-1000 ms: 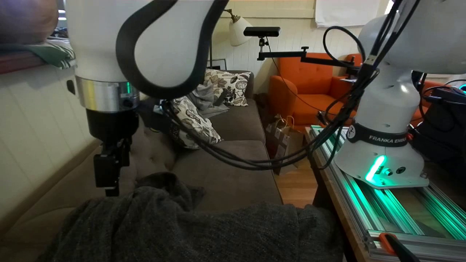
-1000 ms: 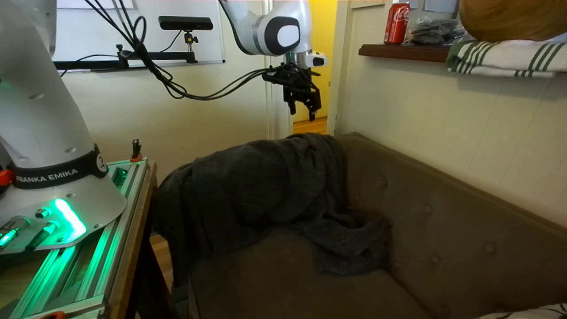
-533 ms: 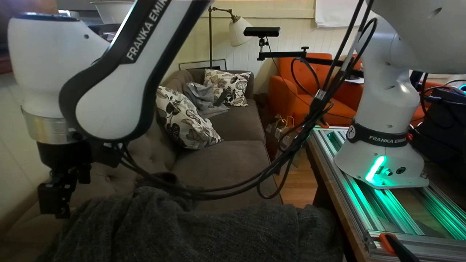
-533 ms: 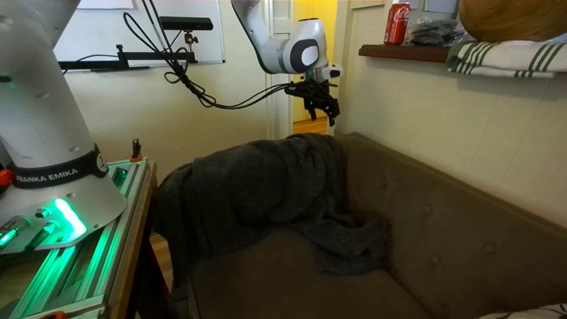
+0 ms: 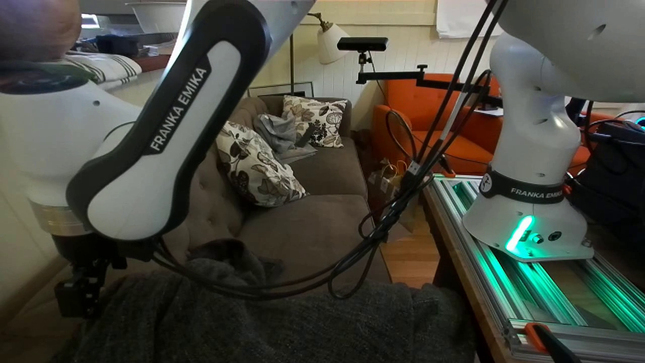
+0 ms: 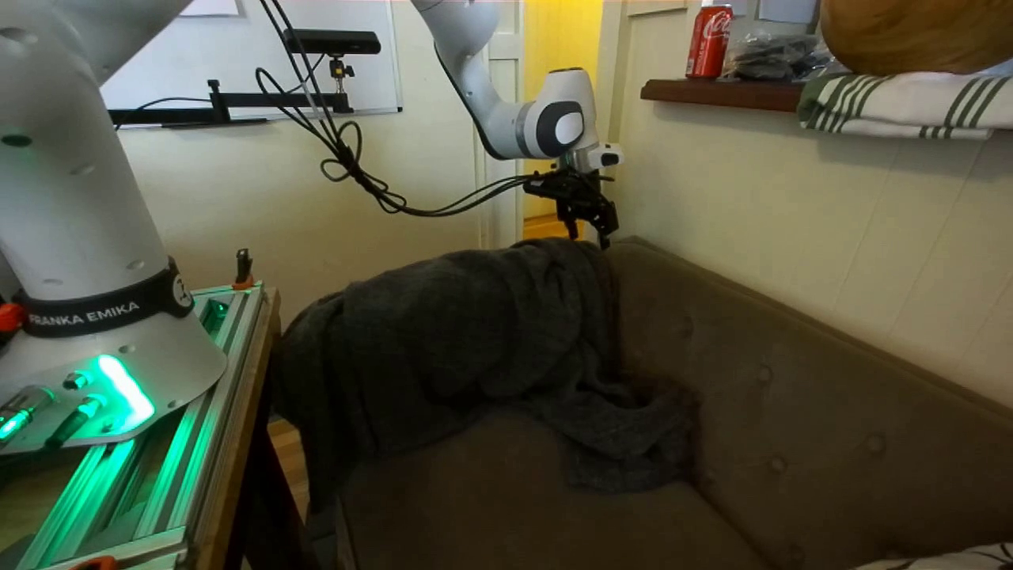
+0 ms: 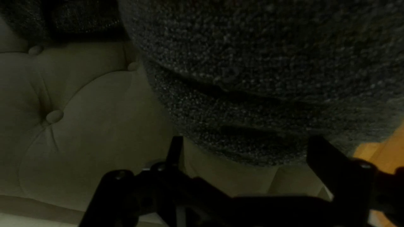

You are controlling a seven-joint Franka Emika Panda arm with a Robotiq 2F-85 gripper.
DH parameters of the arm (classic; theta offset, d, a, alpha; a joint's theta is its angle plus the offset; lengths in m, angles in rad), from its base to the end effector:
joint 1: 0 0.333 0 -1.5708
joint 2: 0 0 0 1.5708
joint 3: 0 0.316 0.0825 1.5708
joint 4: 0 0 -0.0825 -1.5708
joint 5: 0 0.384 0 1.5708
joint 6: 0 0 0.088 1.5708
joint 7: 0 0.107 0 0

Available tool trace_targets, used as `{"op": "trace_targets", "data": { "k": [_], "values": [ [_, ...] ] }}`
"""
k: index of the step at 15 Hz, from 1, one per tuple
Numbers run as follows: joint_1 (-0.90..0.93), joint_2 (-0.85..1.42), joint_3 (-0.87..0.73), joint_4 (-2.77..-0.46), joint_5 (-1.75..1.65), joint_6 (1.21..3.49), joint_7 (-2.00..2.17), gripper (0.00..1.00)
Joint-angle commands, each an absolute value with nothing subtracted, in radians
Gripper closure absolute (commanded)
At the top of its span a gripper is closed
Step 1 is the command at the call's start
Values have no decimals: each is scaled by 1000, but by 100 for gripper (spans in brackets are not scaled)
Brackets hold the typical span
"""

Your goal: Spread out the blanket on the armrest

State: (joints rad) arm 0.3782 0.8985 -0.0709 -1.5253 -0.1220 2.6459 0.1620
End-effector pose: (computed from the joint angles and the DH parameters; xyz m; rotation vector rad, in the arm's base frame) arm 0.6852 0.2302 0.1461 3.0222 0.4246 0.3745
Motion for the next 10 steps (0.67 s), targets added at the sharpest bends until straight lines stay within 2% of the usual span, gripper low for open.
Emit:
{"op": "trace_targets", "data": {
  "k": [1, 10],
  "values": [
    [389, 955, -88, -1450, -152, 2569, 206, 26],
    [382, 943, -28, -1383, -135, 2411, 192, 90]
  ]
}}
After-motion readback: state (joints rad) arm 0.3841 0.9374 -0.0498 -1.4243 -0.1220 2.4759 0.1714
